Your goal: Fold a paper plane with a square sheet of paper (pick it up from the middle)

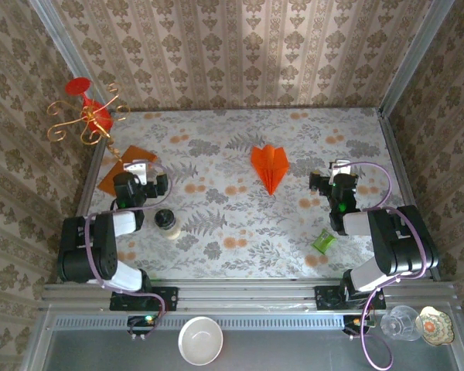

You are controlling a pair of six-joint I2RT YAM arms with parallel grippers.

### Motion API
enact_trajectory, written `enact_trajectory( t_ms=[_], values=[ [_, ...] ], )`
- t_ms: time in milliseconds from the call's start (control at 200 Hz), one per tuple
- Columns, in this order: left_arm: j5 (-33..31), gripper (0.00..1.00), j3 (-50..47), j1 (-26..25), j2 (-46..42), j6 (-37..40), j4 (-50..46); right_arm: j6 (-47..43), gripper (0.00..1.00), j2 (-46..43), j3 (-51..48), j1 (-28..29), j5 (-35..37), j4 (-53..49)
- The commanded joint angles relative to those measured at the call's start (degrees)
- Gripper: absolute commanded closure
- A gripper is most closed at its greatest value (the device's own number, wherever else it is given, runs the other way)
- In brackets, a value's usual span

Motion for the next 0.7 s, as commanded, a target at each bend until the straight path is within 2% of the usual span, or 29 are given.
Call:
enact_trajectory(
  t_ms=[0,60,100,170,200,690],
  values=[
    [0.6,0.0,-0.13,0.21,0.72,1.42,4.6,-0.23,0.0,0.35,0.76,-0.41,0.25,1.92],
    [-0.34,0.0,0.11,-0.2,0.72,1.54,4.0,-0.23,0.0,0.37,0.9,-0.41,0.24,1.76],
    [-5.23,0.0,0.15,-2.11,1.7,2.24,3.7,-0.23,0.0,0.41,0.98,-0.41,0.25,1.68],
    [-8.21,0.0,-2.55,-3.46,3.64,3.23,11.52,-0.23,0.0,0.37,0.97,-0.41,0.25,1.67],
    [-10.44,0.0,-2.23,-3.49,3.37,2.43,10.77,-0.23,0.0,0.36,0.97,-0.41,0.24,1.69],
    [-10.89,0.0,-2.16,-3.85,3.3,2.61,10.25,-0.23,0.0,0.41,0.94,-0.41,0.2,1.67]
  ],
)
